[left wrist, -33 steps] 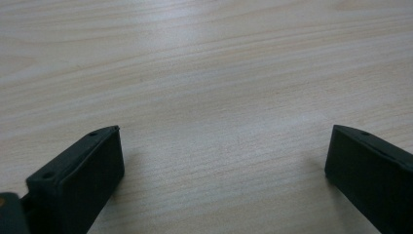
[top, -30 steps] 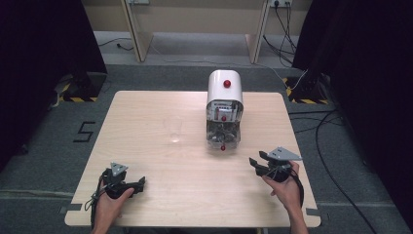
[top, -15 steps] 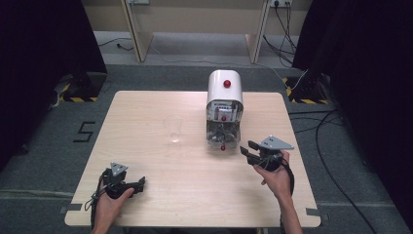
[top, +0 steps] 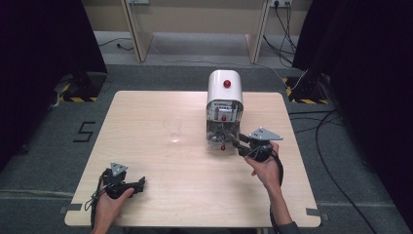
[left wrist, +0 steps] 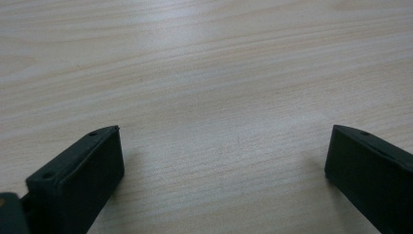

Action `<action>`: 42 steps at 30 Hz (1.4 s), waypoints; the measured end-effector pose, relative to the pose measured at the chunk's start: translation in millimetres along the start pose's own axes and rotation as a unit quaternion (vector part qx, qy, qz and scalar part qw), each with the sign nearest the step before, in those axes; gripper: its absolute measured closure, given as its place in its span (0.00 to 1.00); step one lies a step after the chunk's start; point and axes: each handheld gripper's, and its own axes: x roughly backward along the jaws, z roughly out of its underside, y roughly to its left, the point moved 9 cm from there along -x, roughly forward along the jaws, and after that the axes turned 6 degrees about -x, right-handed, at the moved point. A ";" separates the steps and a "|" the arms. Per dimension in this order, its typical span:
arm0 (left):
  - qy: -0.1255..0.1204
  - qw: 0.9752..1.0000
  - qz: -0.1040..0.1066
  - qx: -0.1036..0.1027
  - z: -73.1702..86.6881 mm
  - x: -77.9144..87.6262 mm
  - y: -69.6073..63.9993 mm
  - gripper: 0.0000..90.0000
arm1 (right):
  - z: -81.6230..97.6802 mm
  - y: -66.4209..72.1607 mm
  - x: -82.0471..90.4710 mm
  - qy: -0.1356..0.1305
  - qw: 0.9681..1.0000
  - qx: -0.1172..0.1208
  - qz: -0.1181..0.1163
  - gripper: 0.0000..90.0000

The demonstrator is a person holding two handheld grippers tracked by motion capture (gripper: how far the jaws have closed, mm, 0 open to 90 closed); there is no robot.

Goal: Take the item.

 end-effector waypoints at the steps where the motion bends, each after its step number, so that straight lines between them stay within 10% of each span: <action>1: 0.000 1.000 0.000 0.000 0.0 0.0 0.0 0.00 | -0.4 -1.4 -3.6 0.003 1.000 -0.004 0.001 0.69; 21: 0.000 1.000 0.000 0.000 0.0 0.0 0.0 0.00 | 1.4 -8.0 -36.8 0.043 0.999 -0.006 0.008 0.71; 28: 0.000 1.000 0.000 0.000 0.0 0.0 0.0 0.00 | 3.9 -13.1 -42.7 0.058 0.998 -0.003 0.011 0.90; 42: 0.000 1.000 0.001 0.000 0.0 0.0 0.0 0.00 | -16.4 -1.8 -30.3 0.024 0.999 0.024 -0.004 1.00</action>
